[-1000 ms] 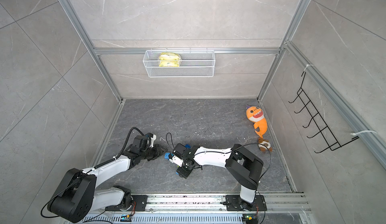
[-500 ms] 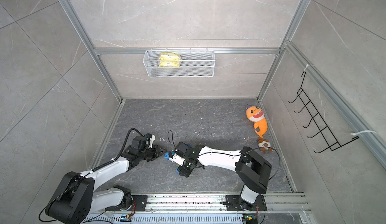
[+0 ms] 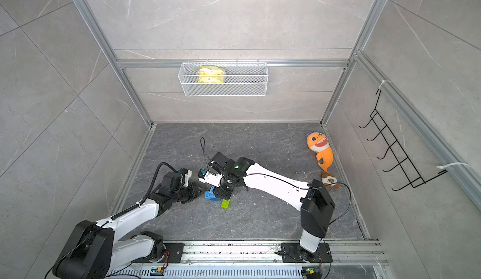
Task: Assemble a heart with lego
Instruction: Adjust the lego brick at the center of the board.
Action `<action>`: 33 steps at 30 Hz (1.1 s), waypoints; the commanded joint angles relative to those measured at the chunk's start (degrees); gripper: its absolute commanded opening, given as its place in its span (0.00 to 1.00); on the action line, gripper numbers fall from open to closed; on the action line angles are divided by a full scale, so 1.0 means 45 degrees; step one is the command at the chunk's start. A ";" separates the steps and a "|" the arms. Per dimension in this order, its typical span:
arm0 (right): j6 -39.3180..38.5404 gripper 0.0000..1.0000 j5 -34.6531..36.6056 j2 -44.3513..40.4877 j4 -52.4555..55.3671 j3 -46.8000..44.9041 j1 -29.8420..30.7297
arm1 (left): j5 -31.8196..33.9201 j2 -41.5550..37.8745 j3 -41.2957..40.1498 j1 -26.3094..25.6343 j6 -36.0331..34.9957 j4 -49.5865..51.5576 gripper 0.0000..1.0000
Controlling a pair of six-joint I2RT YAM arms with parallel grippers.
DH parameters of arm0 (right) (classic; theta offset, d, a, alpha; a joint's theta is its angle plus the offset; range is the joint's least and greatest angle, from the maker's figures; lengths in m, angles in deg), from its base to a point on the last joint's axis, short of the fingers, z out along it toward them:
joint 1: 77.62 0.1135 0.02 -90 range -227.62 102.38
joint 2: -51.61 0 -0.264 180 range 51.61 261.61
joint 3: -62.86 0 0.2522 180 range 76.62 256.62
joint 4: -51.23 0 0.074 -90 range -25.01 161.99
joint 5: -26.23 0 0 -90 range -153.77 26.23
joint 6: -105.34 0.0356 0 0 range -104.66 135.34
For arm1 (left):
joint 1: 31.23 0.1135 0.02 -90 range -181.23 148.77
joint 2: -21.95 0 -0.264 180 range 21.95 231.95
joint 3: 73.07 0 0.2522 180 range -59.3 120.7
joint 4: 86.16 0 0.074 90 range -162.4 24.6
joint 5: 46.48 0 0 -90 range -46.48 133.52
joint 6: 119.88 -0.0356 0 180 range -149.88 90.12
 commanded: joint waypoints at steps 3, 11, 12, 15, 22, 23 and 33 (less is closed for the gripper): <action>-0.0247 0.33 0.0291 0.1140 0.0686 0.1302 -0.1293 | 0.0026 -0.0622 0.0006 0.0082 0.0331 0.0150 0.44; 0.0157 0.33 0.0752 0.4007 0.0948 0.3443 -0.2004 | -0.0720 -0.2278 -0.1124 0.0081 0.0343 0.0634 0.44; 0.0163 0.33 0.0649 0.4192 0.0945 0.3527 -0.2073 | -0.0748 -0.2611 -0.1234 0.0085 0.0254 0.0867 0.44; 0.0177 0.33 0.0224 0.4345 0.0943 0.3500 -0.2133 | -0.0899 -0.3470 -0.1533 0.0088 0.0406 0.1210 0.44; 0.0626 0.33 -0.0720 0.3432 0.0228 0.1989 -0.2065 | -0.1280 -0.3642 -0.1569 0.0072 0.0726 0.0983 0.44; 0.0670 0.33 -0.0737 0.3323 0.0131 0.1762 -0.2033 | -0.1379 -0.3361 -0.1551 0.0061 0.0726 0.0773 0.44; 0.1149 0.33 -0.1162 0.2578 -0.0520 0.0156 -0.1797 | -0.1711 -0.1220 -0.1058 0.0057 0.0826 -0.0970 0.46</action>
